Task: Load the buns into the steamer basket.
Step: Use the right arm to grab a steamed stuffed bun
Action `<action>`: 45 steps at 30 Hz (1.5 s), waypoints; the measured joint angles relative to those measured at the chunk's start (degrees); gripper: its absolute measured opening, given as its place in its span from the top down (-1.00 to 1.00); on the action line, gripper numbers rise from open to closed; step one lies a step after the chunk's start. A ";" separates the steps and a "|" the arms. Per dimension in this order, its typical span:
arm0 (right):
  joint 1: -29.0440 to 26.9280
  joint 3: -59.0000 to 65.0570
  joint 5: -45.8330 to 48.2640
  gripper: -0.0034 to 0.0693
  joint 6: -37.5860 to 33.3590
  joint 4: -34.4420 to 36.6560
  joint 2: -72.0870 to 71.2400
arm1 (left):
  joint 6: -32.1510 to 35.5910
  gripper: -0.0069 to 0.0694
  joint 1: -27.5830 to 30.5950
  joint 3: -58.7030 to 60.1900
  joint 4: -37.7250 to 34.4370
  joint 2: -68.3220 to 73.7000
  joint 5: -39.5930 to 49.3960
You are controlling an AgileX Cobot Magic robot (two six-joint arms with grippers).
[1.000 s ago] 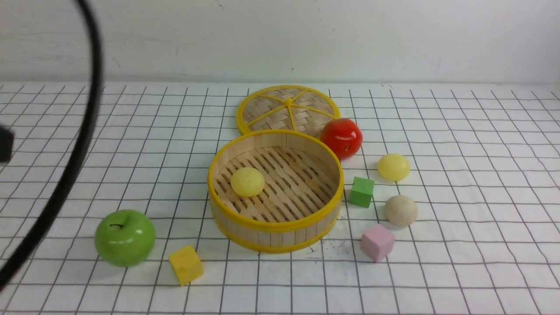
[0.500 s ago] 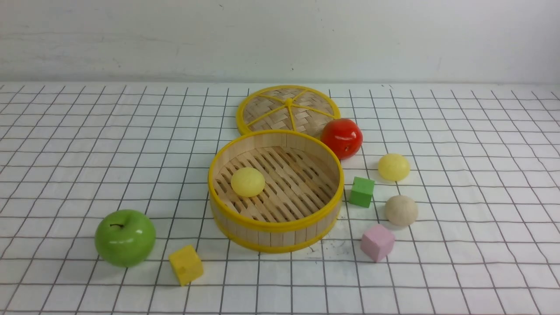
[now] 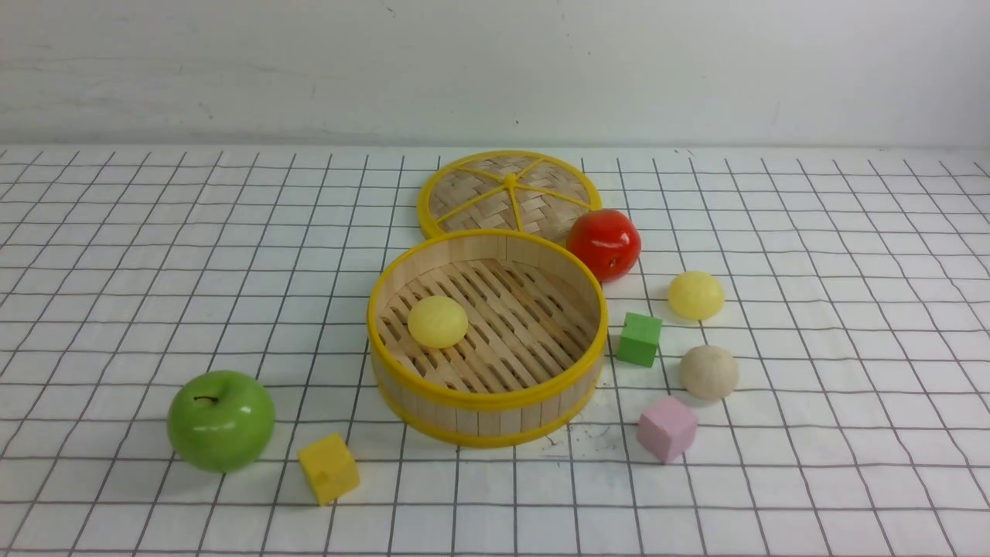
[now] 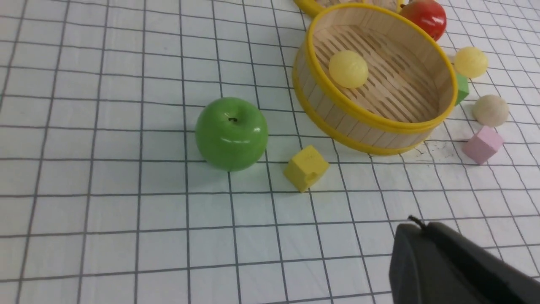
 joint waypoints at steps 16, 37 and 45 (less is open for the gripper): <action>0.00 0.00 0.00 0.24 0.00 0.00 0.00 | -0.44 0.85 16.56 31.03 7.23 -16.98 -37.40; 0.00 0.00 0.00 0.24 0.00 0.00 -0.05 | -7.76 0.85 22.22 50.82 7.89 -25.28 -36.08; 0.00 0.00 0.00 0.24 0.00 0.00 -0.05 | -7.76 0.85 22.22 50.83 7.89 -25.28 -36.02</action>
